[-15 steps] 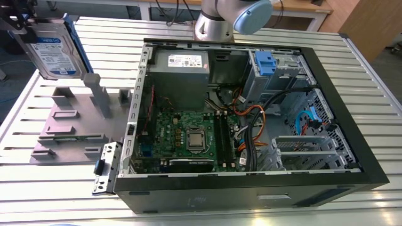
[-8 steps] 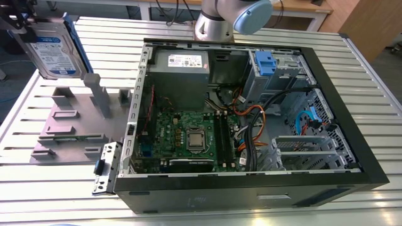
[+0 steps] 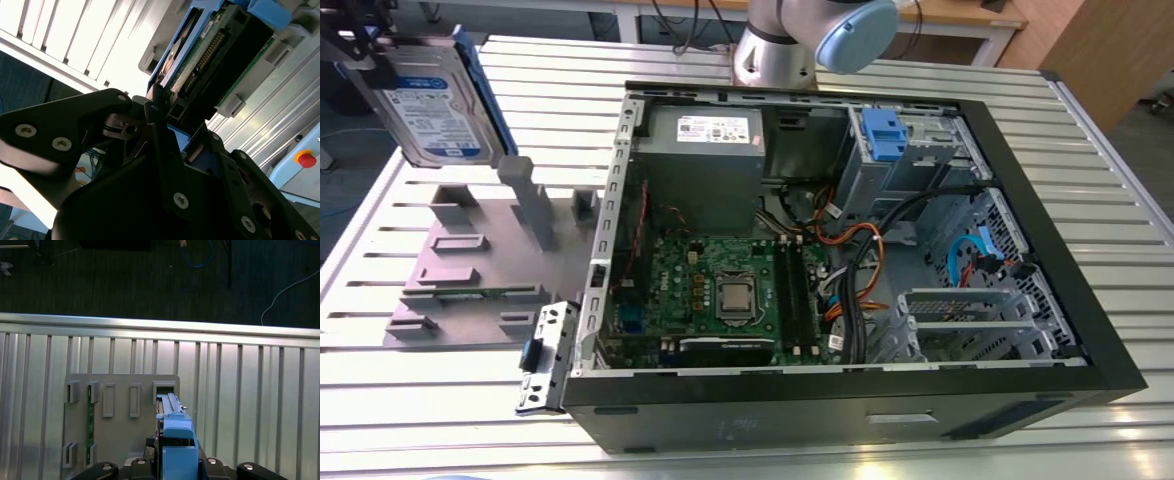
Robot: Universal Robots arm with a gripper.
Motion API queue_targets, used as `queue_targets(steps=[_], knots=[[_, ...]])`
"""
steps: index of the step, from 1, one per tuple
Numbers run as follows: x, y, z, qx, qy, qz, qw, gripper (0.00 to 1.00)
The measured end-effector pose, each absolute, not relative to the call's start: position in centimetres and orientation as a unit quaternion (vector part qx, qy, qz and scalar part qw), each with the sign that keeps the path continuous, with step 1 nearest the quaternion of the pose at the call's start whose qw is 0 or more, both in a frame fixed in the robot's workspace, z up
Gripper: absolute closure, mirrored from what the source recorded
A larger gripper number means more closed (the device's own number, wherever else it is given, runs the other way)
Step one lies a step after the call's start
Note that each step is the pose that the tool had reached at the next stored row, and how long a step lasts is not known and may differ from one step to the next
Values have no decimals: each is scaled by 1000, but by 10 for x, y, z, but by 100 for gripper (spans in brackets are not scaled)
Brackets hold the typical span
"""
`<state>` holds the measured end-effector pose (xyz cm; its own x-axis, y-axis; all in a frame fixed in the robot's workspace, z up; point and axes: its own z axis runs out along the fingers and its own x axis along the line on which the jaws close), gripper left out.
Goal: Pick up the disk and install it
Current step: 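Pick up the disk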
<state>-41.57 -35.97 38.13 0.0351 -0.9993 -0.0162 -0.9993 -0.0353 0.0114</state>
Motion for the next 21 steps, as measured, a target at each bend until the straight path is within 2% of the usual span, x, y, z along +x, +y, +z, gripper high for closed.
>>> queue_targets(steps=[21], knots=[[-416, -360, 386, -719, 695, 10, 2, 64]])
